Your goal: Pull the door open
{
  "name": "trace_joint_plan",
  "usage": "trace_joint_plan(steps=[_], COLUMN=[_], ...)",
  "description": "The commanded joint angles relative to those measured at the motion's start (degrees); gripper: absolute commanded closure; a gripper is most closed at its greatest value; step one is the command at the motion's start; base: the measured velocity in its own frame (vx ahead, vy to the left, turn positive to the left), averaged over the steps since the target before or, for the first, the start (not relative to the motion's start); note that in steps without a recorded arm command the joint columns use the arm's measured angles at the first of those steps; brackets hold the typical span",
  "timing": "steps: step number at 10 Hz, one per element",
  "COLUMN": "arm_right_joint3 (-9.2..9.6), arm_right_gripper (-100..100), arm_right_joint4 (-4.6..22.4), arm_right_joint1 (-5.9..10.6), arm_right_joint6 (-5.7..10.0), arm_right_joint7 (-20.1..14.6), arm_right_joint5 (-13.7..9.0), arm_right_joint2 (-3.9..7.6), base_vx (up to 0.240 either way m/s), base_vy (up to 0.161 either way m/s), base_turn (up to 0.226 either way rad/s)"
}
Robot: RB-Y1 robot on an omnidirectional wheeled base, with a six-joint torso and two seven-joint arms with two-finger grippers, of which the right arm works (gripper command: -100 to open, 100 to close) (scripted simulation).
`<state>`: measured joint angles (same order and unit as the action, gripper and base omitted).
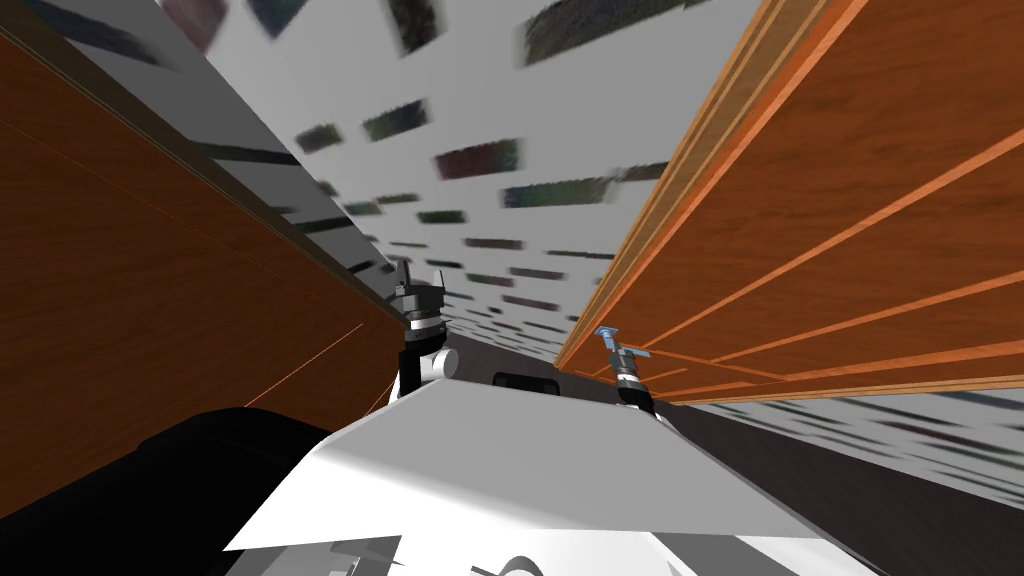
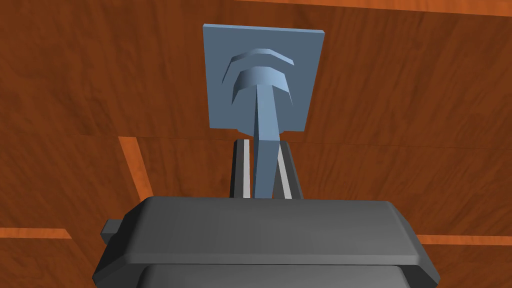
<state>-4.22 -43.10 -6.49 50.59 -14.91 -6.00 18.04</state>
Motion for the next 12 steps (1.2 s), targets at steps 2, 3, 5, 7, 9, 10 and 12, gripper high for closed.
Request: trace_joint_plan(steps=[2,3,5,7,9,10,12], arm_right_joint3=[0.01,0.01,0.83,1.60,2.43,2.83,3.60], arm_right_gripper=[100,100,100,100,100,100,100], arm_right_joint4=[0.0,0.0,0.2,0.4,0.7,0.8,1.0], arm_right_joint1=[-0.03,-0.03,-1.09,-2.11,-3.20,-3.72,-4.74], arm_right_joint6=[0.08,0.08,1.51,3.05,4.73,5.52,7.07], arm_right_joint7=[0.0,0.0,-1.2,-2.4,-3.7,-4.3,-5.5], arm_right_joint5=[0.0,0.0,0.4,0.8,1.2,1.4,1.8], arm_right_joint2=[-0.02,-0.02,0.97,1.96,3.03,3.53,4.53], base_vx=[-0.005,0.000,-0.148,-0.198,-0.213,-0.206,-0.201], base_vy=[0.000,0.000,-0.039,-0.073,-0.032,-0.068,-0.063], base_turn=[0.001,0.000,0.152,0.154,0.159,0.129,0.168])
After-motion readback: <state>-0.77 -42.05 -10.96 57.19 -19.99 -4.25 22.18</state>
